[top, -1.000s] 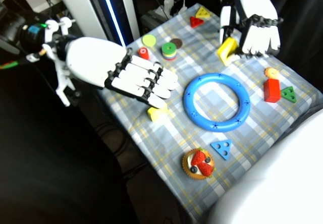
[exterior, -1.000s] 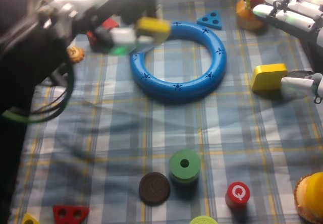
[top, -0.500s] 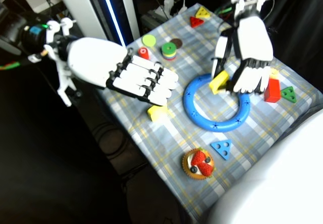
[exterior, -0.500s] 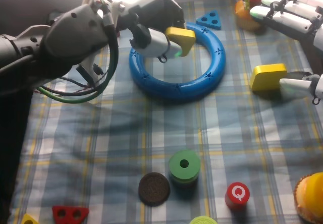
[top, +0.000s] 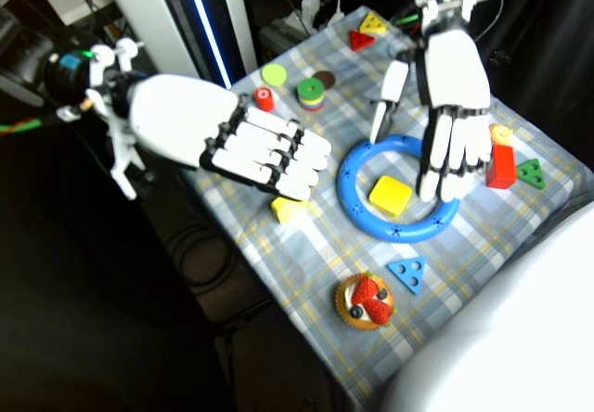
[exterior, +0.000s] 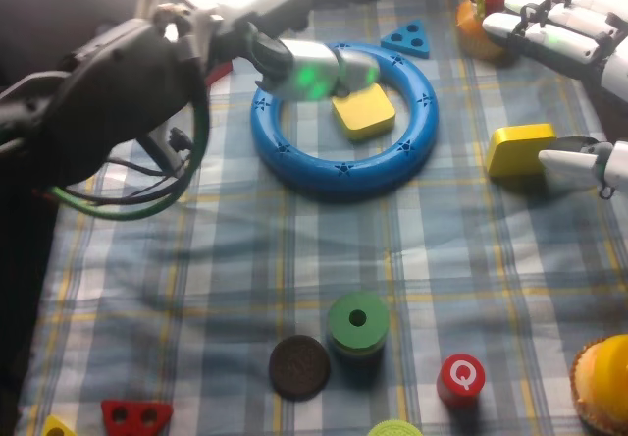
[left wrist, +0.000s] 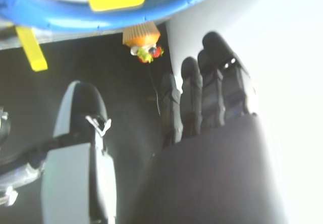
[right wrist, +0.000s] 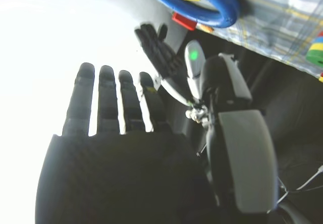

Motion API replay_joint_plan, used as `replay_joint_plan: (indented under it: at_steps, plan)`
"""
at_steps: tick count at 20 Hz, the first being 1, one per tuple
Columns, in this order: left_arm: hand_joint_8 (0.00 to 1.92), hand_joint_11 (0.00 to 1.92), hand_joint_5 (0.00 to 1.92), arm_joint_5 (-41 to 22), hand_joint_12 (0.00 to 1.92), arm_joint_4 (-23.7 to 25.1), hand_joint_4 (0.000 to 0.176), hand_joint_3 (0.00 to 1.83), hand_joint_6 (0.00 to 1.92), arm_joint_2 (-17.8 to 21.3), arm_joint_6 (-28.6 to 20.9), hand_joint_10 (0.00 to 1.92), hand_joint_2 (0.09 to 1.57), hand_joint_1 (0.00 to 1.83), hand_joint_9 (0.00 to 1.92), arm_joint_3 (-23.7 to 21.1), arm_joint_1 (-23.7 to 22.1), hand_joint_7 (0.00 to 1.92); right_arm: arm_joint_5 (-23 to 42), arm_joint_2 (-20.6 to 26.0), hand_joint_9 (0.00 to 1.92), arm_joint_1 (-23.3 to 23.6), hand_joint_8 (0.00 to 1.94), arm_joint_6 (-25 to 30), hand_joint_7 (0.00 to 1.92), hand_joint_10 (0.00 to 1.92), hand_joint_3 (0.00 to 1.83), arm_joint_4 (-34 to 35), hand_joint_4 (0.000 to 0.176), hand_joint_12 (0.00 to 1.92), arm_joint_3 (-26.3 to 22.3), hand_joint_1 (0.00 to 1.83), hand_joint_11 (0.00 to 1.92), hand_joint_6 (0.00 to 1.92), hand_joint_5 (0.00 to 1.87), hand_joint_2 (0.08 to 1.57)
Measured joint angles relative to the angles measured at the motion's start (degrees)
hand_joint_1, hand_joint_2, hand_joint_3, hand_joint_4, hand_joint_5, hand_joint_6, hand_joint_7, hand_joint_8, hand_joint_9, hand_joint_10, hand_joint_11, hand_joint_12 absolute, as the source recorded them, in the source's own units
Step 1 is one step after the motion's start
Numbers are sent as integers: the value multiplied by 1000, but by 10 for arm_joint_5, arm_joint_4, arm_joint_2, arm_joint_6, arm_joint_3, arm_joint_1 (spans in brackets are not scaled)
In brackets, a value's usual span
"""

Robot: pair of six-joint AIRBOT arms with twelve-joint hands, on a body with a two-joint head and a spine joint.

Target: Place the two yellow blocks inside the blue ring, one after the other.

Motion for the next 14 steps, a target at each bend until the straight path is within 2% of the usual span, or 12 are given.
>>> replay_joint_plan:
  at_steps: [1,2,4,5,6,7,8,9,10,12,13,14]
  plan:
    - [4,0,328,-18,841,18,57,2,12,18,-24,250,1360,527,114,-16,6,257,-7,-6,28,0,0,1,0,12,3,2,0,508,5,585,0,0,0,1287]
    - [2,0,340,-41,698,37,39,1,10,34,-51,218,1365,582,78,-28,12,256,-14,-14,61,0,9,2,39,34,0,6,0,640,12,649,0,4,12,1277]
    - [4,0,357,-93,659,67,32,0,12,69,-108,202,1362,644,82,-57,33,266,-29,-28,76,0,10,2,74,48,0,19,0,607,26,697,0,10,41,1281]
    - [3,0,368,-116,534,78,22,0,11,84,-129,170,1368,672,85,-70,44,268,-36,-34,80,0,8,2,84,48,0,29,0,668,33,709,0,10,49,1284]
    - [3,0,376,-140,600,89,16,0,9,97,-148,158,1373,673,112,-82,54,276,-44,-40,88,0,6,2,92,49,0,39,0,761,42,715,0,9,56,1286]
    - [1,0,374,-153,558,96,3,1,5,105,-158,132,1390,644,107,-90,60,264,-47,-44,106,0,9,2,116,54,0,45,0,903,47,724,0,14,79,1285]
    - [3,0,373,-179,457,109,5,0,3,118,-174,105,1391,642,94,-104,72,247,-53,-51,125,0,10,2,136,60,0,55,0,1001,55,729,0,17,100,1286]
    - [12,0,398,-200,690,122,0,0,9,127,-183,107,1377,748,133,-115,82,288,-57,-60,173,0,14,2,185,78,4,63,0,1224,63,688,0,23,144,1307]
    - [12,0,398,-205,690,126,0,0,9,130,-186,107,1377,748,133,-119,85,288,-60,-64,173,0,14,2,185,78,4,64,0,1224,66,688,0,23,144,1307]
    - [11,0,422,-214,852,135,0,0,13,130,-189,106,1343,811,162,-120,86,316,-78,-78,242,5,15,2,306,202,0,71,0,1485,78,731,0,29,240,1311]
    - [16,0,438,-216,861,132,0,0,17,130,-189,110,1320,878,180,-120,87,333,-83,-85,245,8,60,2,454,503,2,73,0,1545,85,780,0,53,337,1306]
    - [9,0,440,-223,908,132,0,0,12,131,-197,102,1317,879,186,-120,92,334,-91,-93,337,13,227,2,676,833,1,76,0,1635,93,895,0,1265,531,1334]
